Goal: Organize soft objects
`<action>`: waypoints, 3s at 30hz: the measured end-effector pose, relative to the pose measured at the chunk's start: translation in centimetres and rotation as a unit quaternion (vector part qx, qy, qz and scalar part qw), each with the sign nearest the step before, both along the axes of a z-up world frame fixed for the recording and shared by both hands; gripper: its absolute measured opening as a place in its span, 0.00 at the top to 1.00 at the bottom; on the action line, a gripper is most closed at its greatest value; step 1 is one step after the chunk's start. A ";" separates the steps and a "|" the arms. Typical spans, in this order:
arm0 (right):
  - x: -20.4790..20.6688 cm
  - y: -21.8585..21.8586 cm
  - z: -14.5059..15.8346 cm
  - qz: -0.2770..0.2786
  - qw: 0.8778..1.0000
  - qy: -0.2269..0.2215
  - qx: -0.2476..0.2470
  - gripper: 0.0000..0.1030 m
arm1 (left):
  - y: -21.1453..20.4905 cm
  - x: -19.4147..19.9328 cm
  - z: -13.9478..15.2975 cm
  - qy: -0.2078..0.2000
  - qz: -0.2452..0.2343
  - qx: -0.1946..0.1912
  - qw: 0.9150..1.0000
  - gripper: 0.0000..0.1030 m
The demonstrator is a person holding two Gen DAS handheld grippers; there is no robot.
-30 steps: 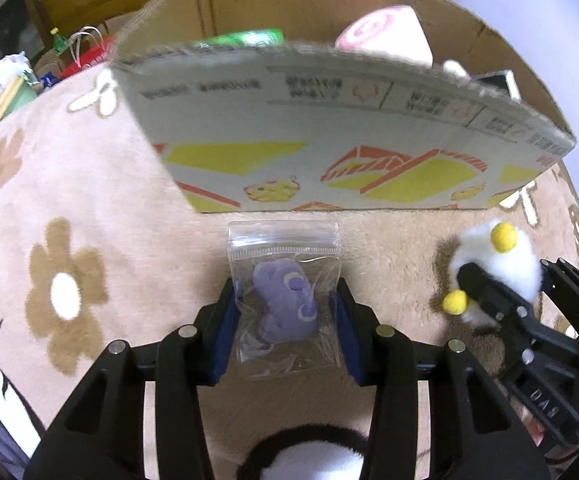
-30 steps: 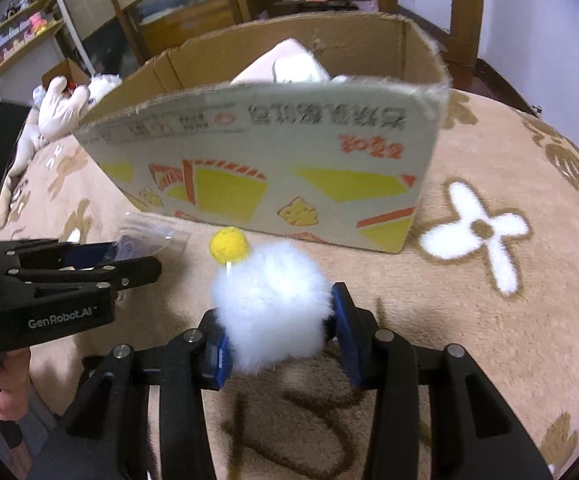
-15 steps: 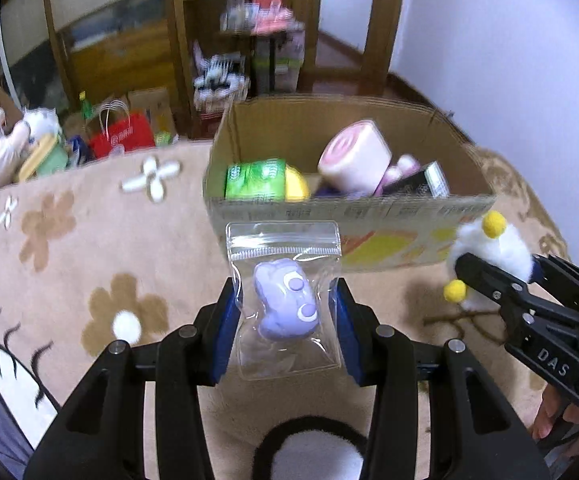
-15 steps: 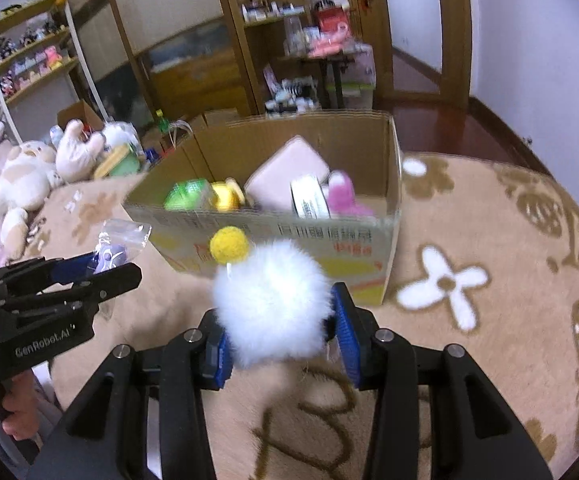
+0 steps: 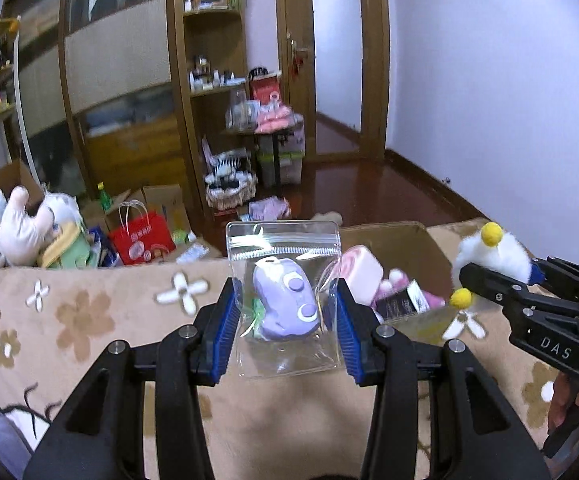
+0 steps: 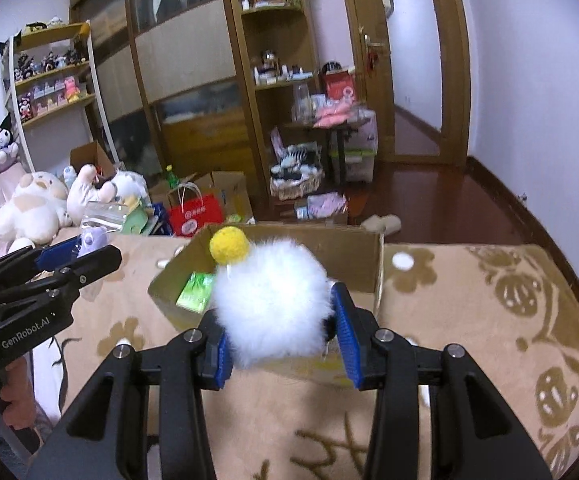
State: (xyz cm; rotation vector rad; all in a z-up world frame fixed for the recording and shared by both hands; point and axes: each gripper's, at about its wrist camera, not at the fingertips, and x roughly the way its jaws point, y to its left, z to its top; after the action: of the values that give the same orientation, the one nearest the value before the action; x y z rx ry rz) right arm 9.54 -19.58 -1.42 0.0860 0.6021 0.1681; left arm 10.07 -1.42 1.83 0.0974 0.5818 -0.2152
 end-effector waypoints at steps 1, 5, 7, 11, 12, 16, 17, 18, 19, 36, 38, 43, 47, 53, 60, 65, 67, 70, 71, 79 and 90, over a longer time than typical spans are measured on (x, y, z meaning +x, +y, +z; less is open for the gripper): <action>0.2 -0.1 0.3 0.000 1.000 -0.004 0.001 0.56 | -0.1 0.3 0.2 -0.005 0.000 0.000 1.000 0.58; 0.8 -0.6 1.0 -0.005 1.000 -0.017 0.004 0.56 | -0.5 1.1 1.2 -0.024 -0.003 0.002 1.000 0.58; 1.2 -0.8 1.4 -0.008 1.000 -0.024 0.000 0.56 | -1.0 1.6 1.7 -0.038 -0.005 0.009 0.999 0.58; 2.3 -0.9 2.2 -0.010 0.999 -0.039 -0.010 0.56 | -1.7 2.5 2.5 -0.059 -0.008 0.013 0.998 0.58; 2.5 -0.9 2.3 -0.011 0.999 -0.043 -0.011 0.56 | -1.8 2.7 2.6 -0.063 -0.009 0.012 0.998 0.57; 3.5 -1.1 2.3 -0.019 0.998 -0.054 -0.007 0.56 | -2.1 4.0 2.6 -0.069 -0.011 0.018 0.997 0.57; 3.6 -1.2 2.2 -0.021 0.998 -0.055 -0.007 0.55 | -2.3 4.4 2.3 -0.069 -0.012 0.021 0.997 0.57; 3.9 -1.3 1.8 -0.021 0.998 -0.053 0.000 0.55 | -2.3 4.7 2.1 -0.066 -0.012 0.023 0.997 0.57; 4.1 -1.4 1.6 -0.019 0.998 -0.051 0.006 0.55 | -2.4 5.0 1.8 -0.063 -0.011 0.022 0.998 0.57; 6.8 -0.3 -3.6 -0.003 1.000 -0.013 -0.009 0.54 | -3.7 9.4 -6.1 0.024 -0.024 0.034 0.999 0.56; 7.0 -0.3 -3.9 -0.002 1.000 -0.009 -0.002 0.54 | -3.6 9.6 -6.5 0.029 -0.026 0.030 0.999 0.56; 7.4 -0.4 -4.5 -0.007 1.000 0.002 0.001 0.48 | -3.2 10.0 -7.2 0.045 -0.022 0.014 0.999 0.50; 7.6 -0.7 -4.9 -0.013 1.000 0.006 0.004 0.35 | -3.1 10.2 -7.6 0.062 -0.014 0.014 0.998 0.45; 7.5 -1.2 -5.1 -0.026 1.000 0.013 0.006 0.24 | -3.0 9.6 -7.2 0.049 -0.010 0.033 0.998 0.31; 5.9 -1.2 -3.5 -0.031 0.999 -0.006 0.011 0.08 | -2.0 8.3 -6.1 0.039 0.002 0.042 0.998 0.21; 4.3 -0.6 -2.0 -0.032 0.999 -0.027 -0.001 0.01 | -0.6 6.7 -4.7 0.028 0.019 0.031 0.999 0.19; 3.5 -0.6 -1.4 -0.034 0.999 -0.033 -0.002 0.00 | -0.1 5.9 -4.1 0.022 0.026 0.030 0.999 0.12; 2.0 -0.6 -0.5 -0.039 0.998 -0.044 -0.006 0.00 | 0.5 4.3 -3.1 0.002 0.036 0.031 0.999 0.08; 1.5 -0.6 -0.2 -0.040 0.998 -0.047 -0.008 0.00 | 0.7 3.7 -2.7 -0.004 0.038 0.033 0.999 0.08; -2.3 -1.3 2.6 -0.054 0.995 -0.081 -0.008 0.00 | 1.6 -0.1 -0.6 -0.026 0.049 0.026 0.998 0.07; -6.9 -1.6 4.1 -0.060 0.993 -0.103 -0.010 0.00 | 2.7 -5.0 0.6 -0.049 0.055 0.030 0.997 0.02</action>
State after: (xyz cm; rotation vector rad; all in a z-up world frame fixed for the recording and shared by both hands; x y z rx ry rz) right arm 2.66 -21.17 2.68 0.0837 0.3919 0.0526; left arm 5.10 1.31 2.47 0.1322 0.4945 -0.0854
